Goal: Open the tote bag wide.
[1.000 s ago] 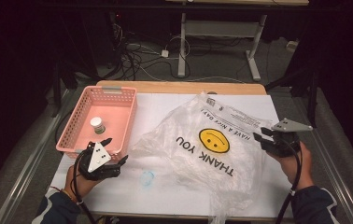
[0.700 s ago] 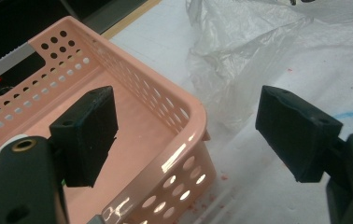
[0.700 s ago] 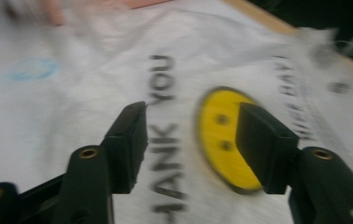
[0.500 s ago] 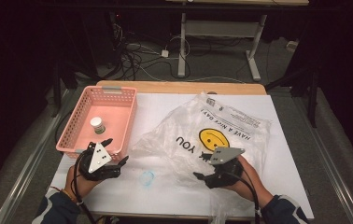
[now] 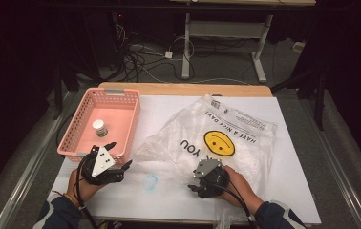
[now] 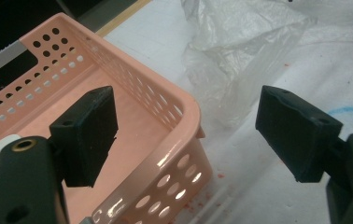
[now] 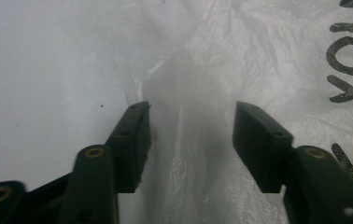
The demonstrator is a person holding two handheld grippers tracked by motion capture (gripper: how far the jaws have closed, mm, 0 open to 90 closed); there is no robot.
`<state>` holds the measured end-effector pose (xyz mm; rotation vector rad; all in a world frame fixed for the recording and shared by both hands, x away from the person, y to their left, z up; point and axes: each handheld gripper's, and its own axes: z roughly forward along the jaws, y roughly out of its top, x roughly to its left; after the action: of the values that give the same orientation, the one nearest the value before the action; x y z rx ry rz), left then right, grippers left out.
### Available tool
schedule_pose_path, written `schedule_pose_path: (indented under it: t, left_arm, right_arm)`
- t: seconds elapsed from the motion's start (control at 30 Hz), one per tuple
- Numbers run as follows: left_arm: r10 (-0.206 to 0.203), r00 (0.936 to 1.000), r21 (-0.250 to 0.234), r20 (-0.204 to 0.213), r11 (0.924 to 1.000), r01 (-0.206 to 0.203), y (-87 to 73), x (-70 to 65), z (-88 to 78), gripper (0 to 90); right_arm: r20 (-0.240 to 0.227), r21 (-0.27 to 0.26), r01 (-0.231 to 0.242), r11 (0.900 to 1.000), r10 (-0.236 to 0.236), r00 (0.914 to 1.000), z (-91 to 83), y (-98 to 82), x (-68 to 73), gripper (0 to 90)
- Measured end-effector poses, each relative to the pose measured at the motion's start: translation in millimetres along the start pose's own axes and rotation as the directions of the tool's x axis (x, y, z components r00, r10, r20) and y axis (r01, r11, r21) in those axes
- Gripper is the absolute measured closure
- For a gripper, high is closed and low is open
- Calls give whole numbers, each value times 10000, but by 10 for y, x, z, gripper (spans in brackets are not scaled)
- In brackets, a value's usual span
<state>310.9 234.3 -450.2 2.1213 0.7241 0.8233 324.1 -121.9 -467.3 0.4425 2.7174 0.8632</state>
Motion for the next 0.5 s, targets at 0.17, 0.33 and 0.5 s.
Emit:
schedule_pose_path:
  t: [0.17,0.33,0.5]
  left_arm:
    - [11,10000,-12,3,10000,-11,0,-2,3,206]
    - [5,10000,-19,-11,10000,-5,3,-1,-1,206]
    - [-7,10000,-17,-26,10000,6,4,1,1,206]
  right_arm:
    - [-27,23,-191,9998,191,9998,-14,-19,-55,750]
    - [81,-278,-474,9985,477,9988,-61,-18,-108,831]
    - [644,-867,-788,9931,846,9943,-139,11,-181,870]
